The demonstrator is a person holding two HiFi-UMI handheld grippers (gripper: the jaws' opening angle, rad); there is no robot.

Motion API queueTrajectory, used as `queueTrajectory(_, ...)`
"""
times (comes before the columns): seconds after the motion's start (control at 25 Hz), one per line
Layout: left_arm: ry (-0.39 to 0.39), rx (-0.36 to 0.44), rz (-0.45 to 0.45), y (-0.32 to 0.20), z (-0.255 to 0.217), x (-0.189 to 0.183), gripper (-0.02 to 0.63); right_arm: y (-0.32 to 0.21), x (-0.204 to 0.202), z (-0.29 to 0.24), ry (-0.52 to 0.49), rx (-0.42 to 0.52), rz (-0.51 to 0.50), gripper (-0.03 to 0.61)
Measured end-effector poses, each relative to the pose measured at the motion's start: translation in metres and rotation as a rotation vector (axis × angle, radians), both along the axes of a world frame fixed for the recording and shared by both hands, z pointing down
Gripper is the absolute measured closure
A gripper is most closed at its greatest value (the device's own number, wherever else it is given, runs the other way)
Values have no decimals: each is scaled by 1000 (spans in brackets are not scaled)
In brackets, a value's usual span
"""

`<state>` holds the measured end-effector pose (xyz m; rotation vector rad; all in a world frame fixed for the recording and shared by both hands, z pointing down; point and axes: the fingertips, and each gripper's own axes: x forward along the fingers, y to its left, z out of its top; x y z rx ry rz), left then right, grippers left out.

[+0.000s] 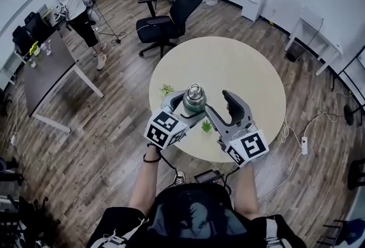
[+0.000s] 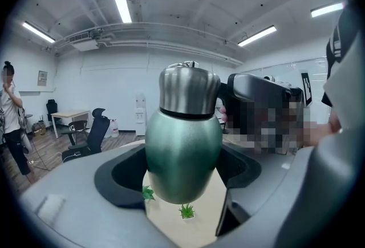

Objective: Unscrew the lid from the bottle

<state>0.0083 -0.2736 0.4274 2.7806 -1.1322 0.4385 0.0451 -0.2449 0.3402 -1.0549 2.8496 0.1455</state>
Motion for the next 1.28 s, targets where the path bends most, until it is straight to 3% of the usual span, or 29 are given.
queueTrajectory(0.24,-21,-6,42,12,5,23,244,5,-27,11,71,-7,-61,276)
queueTrajectory(0.4,-34,-4,61,19,8,31,244,5,-30,13,70,-7,-45,324)
queueTrajectory(0.6,-31,-2,94,24,7,29,244,10,-33,12,63,-7,-102,325)
queueTrajectory(0.72,-18,10,183,34,1,28,244,22,-38,6,87,20,-237,325)
queueTrajectory(0.88,-24,42,382,62,-9,28,244,49,-41,-3,132,35,-528,325)
queueTrajectory(0.96,-25,56,443,70,-14,26,244,56,-43,-7,144,21,-621,325)
queueTrajectory(1.08,2,69,367,60,-18,20,244,47,-47,-12,117,2,-547,317)
queueTrajectory(1.28,-15,77,71,28,-9,5,244,17,-52,3,59,-35,-194,253)
